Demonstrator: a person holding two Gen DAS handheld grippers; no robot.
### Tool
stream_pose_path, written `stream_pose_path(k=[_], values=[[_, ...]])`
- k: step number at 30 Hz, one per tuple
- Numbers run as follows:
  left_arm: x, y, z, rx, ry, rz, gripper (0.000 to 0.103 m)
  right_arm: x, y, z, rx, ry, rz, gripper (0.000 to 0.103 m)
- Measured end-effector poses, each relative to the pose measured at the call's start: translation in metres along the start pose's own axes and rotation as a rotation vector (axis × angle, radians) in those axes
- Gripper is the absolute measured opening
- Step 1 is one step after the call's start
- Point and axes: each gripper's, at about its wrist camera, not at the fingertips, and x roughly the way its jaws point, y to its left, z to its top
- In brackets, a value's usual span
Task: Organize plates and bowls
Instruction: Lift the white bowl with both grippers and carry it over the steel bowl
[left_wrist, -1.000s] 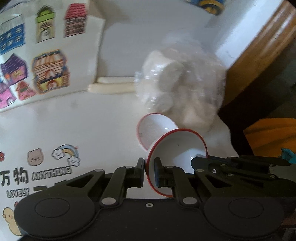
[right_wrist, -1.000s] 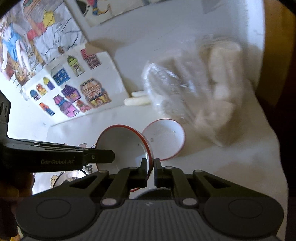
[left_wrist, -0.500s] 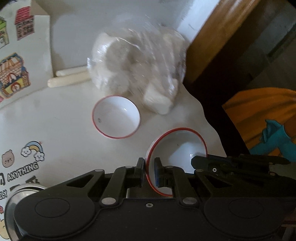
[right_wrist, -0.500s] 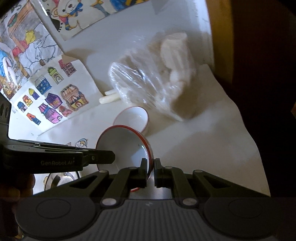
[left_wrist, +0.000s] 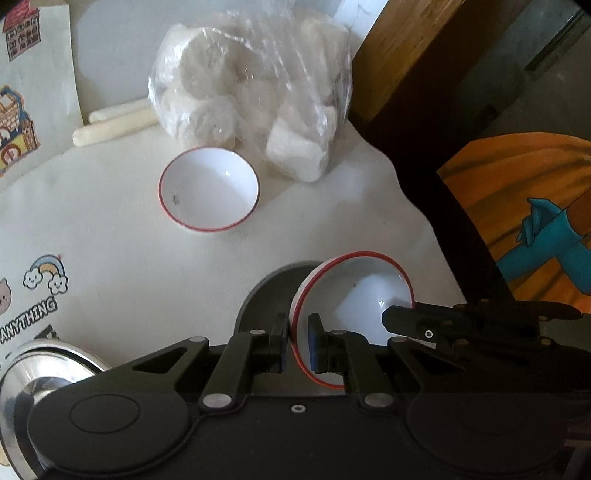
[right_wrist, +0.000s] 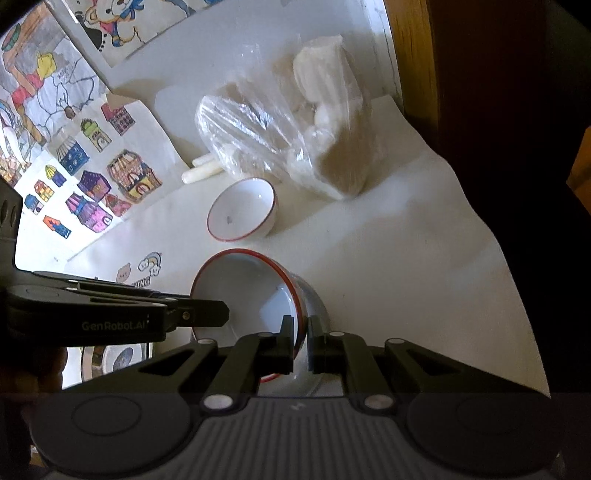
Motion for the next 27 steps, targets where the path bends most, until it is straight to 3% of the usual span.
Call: stream_pose_path(k=[27], values=[[0.028,0.015,-0.012,-0.098,0.145,0.023,0.011,0.022,0.005,0.0,-0.031,0.116,-0.004,0.007]])
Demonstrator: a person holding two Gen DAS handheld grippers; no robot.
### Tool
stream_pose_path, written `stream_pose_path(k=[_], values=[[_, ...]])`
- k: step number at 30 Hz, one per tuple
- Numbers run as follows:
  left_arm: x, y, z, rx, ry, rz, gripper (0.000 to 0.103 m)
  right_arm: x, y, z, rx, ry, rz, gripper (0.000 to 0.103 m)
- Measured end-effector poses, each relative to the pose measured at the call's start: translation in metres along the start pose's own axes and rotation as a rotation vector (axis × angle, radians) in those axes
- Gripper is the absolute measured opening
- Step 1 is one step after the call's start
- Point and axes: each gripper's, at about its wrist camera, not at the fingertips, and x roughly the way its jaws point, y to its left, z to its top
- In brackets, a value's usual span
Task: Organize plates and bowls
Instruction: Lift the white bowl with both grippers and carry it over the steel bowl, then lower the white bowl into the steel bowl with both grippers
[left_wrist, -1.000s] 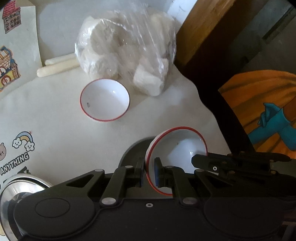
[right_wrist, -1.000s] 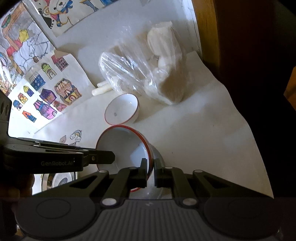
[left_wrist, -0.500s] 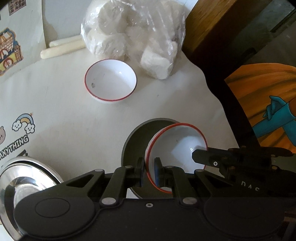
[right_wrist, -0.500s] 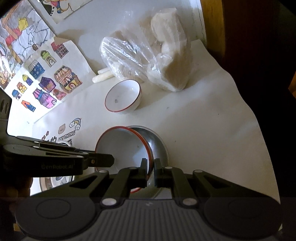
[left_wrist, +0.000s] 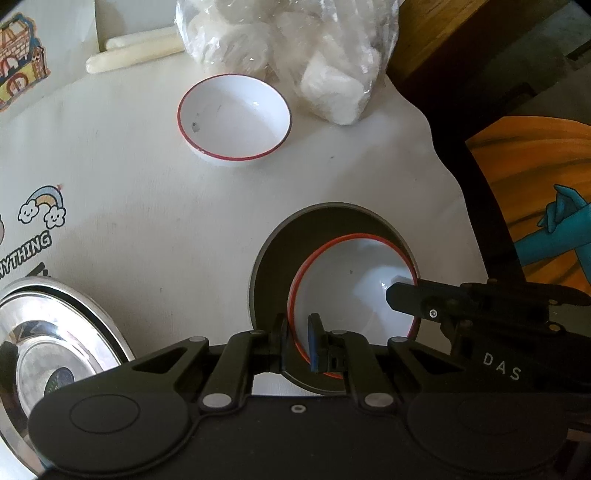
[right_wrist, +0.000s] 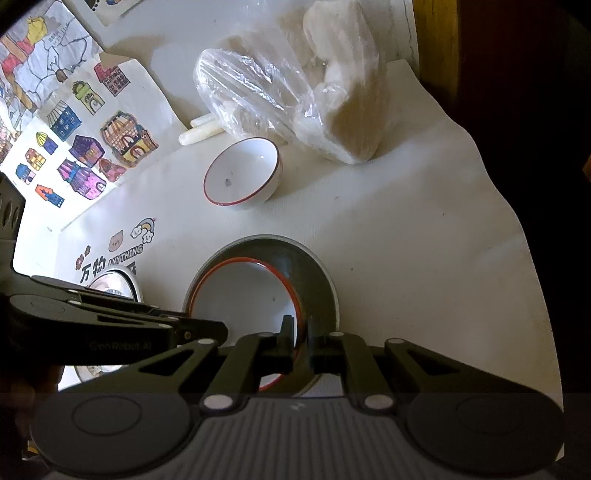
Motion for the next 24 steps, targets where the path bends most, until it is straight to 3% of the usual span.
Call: stream_pose_path(k=[24], values=[[0.007,0.008,0.004,-0.039,0.014,-0.009,0.011,0.018,-0.004,0.008,0.016,0.067,-0.011,0.008]])
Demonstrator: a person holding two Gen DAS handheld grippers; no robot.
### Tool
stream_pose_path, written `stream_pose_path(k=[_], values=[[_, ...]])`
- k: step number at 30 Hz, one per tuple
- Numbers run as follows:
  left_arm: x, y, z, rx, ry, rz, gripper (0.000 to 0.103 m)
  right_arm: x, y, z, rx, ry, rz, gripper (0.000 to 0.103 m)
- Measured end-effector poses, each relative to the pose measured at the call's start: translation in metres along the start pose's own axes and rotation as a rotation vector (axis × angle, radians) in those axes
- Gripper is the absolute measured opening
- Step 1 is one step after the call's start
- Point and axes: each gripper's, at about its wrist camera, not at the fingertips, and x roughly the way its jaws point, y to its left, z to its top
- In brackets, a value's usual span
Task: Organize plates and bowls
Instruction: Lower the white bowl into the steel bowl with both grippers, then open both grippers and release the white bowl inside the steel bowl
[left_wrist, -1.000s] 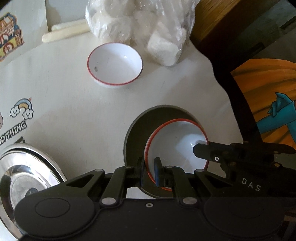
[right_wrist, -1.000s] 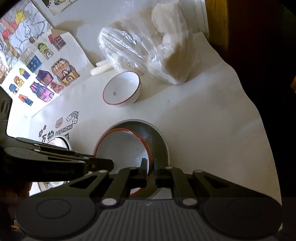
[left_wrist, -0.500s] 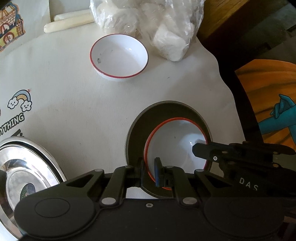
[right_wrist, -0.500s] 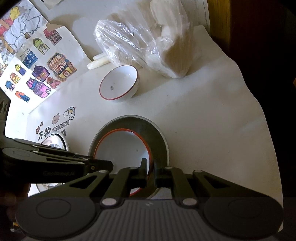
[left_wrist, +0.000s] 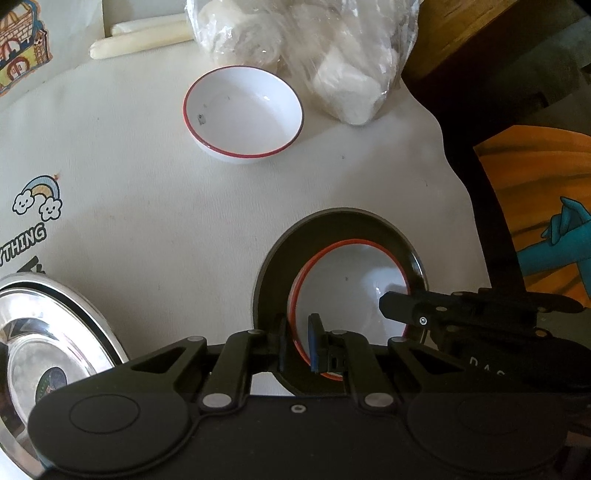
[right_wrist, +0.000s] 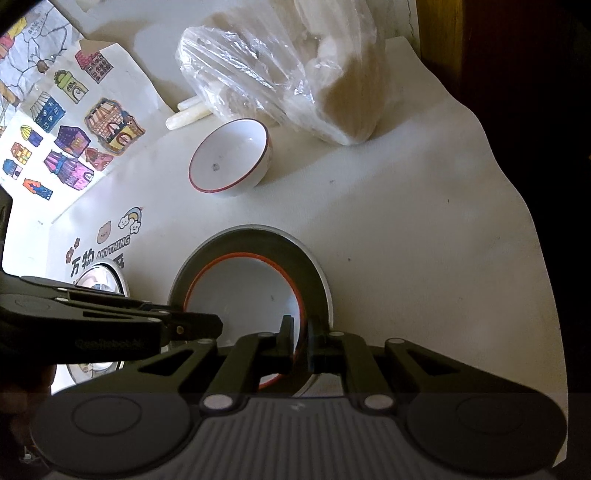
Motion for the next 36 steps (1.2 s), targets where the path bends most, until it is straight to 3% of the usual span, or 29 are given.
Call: stream_pose_path(k=[13,23,27,32,34,36], values=[[-0.005,0.004,0.004,-0.021,-0.024,-0.006,0.019,-0.001,0.001,0.004,-0.002,-0.014,0.005,0.014],[-0.028,0.01,0.009,-0.056,-0.091,-0.044,0.028,-0.017,0.008,0.009,-0.034,-0.064,-0.001,0.017],[-0.041,0.017,0.015,-0.087,-0.138,-0.046,0.045,-0.024,0.009,0.012,-0.033,-0.093,-0.001,0.022],[-0.055,0.024,0.022,-0.126,-0.205,-0.058,0.066,-0.029,0.01,0.019,-0.035,-0.13,0.006,0.036],[-0.06,0.028,0.025,-0.135,-0.227,-0.054,0.078,-0.03,0.011,0.022,-0.037,-0.142,0.007,0.043],[-0.063,0.031,0.027,-0.146,-0.248,-0.052,0.084,-0.03,0.012,0.025,-0.039,-0.152,0.01,0.05]])
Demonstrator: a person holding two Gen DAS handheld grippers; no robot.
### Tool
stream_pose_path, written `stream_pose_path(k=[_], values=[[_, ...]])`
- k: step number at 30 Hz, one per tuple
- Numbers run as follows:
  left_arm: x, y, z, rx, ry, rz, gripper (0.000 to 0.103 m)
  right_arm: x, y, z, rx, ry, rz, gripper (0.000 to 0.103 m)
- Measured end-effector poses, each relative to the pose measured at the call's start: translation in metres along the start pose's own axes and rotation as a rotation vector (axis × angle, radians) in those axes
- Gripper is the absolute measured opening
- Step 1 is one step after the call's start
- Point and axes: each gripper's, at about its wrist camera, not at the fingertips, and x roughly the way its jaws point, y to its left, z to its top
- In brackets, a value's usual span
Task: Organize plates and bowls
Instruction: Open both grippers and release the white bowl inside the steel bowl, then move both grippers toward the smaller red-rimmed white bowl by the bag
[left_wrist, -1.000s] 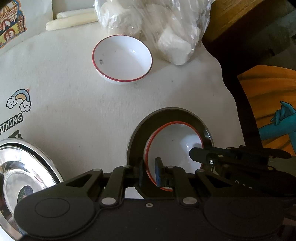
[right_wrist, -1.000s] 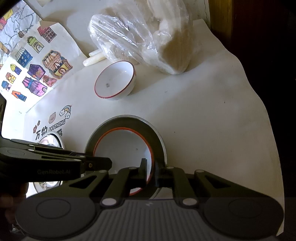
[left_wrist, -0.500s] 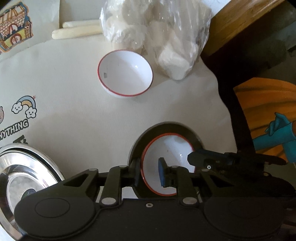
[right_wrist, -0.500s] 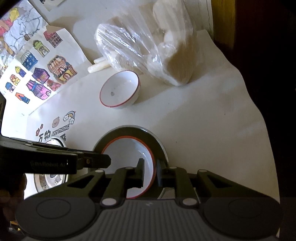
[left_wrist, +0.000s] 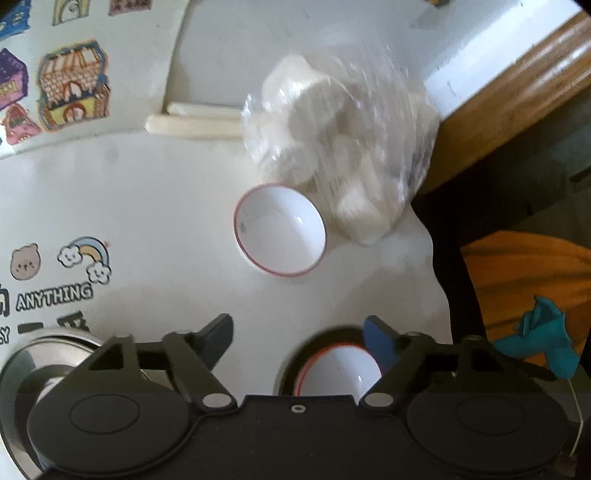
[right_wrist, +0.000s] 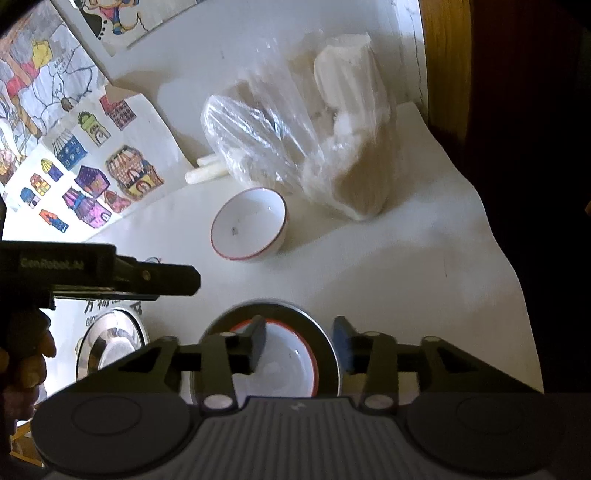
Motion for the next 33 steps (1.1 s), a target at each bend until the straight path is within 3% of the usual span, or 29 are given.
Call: stream_pose_path(k=[6,8,14,25,33], values=[[-0.001,0.009,0.004,-0.039,-0.034,0.033,0.102,0.003,0.0,0.006,0.005,-0.012,0.012,0.076],[0.001,0.013,0.006,-0.054,-0.031,0.046,0.102,0.005,0.0,0.008,0.006,-0.013,0.017,0.085],[0.008,0.027,0.009,-0.102,-0.016,0.099,0.102,0.012,-0.003,0.011,0.013,-0.011,0.005,0.101],[0.02,0.042,0.02,-0.137,-0.056,0.174,0.102,0.031,-0.02,0.023,0.073,0.0,0.011,0.103],[0.045,0.043,0.044,-0.084,-0.061,0.203,0.102,0.052,-0.026,0.036,0.093,0.019,0.011,0.103]])
